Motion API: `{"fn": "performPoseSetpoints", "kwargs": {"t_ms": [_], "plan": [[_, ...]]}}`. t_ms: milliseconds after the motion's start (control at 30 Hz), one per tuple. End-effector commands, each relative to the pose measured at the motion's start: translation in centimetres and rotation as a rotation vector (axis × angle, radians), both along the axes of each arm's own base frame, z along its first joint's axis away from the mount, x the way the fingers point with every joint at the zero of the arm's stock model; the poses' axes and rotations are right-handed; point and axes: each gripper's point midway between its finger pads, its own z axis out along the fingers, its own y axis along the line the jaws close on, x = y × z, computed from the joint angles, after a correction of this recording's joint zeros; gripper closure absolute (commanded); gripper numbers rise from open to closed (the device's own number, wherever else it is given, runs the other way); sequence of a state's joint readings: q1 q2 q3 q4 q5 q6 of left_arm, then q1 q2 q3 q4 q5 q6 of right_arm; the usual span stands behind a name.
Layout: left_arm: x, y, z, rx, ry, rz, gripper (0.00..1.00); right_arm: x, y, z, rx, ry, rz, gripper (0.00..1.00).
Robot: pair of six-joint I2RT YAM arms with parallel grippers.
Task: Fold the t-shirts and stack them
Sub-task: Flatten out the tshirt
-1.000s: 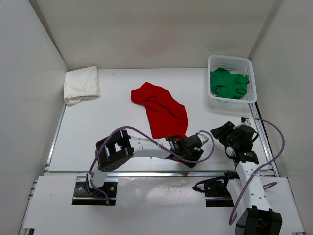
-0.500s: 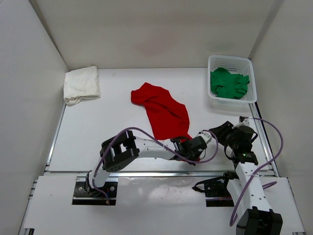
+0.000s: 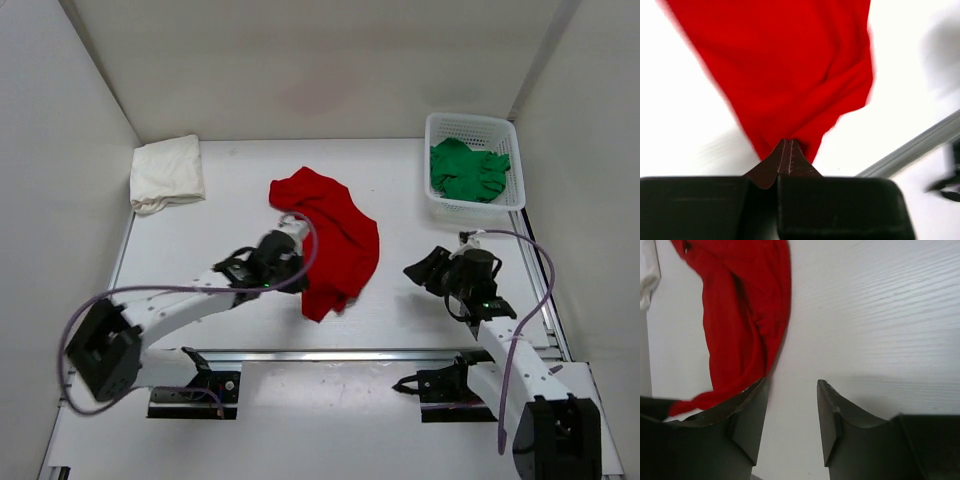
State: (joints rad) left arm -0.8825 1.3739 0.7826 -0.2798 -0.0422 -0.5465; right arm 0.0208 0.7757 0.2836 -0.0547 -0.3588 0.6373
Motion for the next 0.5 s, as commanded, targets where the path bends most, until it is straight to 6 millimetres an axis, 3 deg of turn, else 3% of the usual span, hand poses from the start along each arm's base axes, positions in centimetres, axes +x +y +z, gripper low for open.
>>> {"fn": "performPoseSetpoints", "kwargs": {"t_ms": [0,33,133,167,200,233,267,333,367,433,467], "plan": [[1.4,4.7,4.3,-0.154,0.005,0.094,1.0,2.5,2.2,3.2,-0.017,-0.101,0.059,0.58],[1.6,6.3,5.2,-0.171,-0.002,0.127,1.0,2.6,3.2,3.2,-0.021,-0.099,0.09,0.56],[5.0,14.0,7.0,-0.232,-0.032,0.357,1.0,4.6,5.6,2.5,-0.036,-0.079,0.155,0.51],[5.0,14.7,7.4,-0.246,-0.04,0.36,1.0,5.3,6.4,3.2,-0.028,-0.093,0.184,0.49],[5.5,16.5,7.7,-0.219,-0.064,0.422,1.0,6.1,6.9,2.2,-0.018,-0.073,0.206,0.49],[5.6,16.8,8.4,-0.198,-0.078,0.429,1.0,7.3,7.7,1.9,-0.018,-0.061,0.225,0.48],[5.8,17.3,8.4,-0.175,-0.09,0.456,1.0,8.6,8.3,3.0,-0.022,-0.09,0.238,0.48],[6.4,17.1,9.0,-0.207,-0.101,0.456,1.0,11.0,8.3,1.4,-0.079,-0.06,0.189,0.48],[6.6,16.7,9.3,-0.229,-0.103,0.454,1.0,12.0,8.3,2.1,-0.081,-0.076,0.181,0.47],[7.7,17.8,9.2,-0.254,-0.082,0.497,1.0,12.9,7.7,-0.3,-0.117,0.016,0.147,0.47],[8.2,17.5,9.4,-0.284,-0.076,0.495,1.0,13.5,7.7,-0.5,-0.14,0.016,0.139,0.47]]}}
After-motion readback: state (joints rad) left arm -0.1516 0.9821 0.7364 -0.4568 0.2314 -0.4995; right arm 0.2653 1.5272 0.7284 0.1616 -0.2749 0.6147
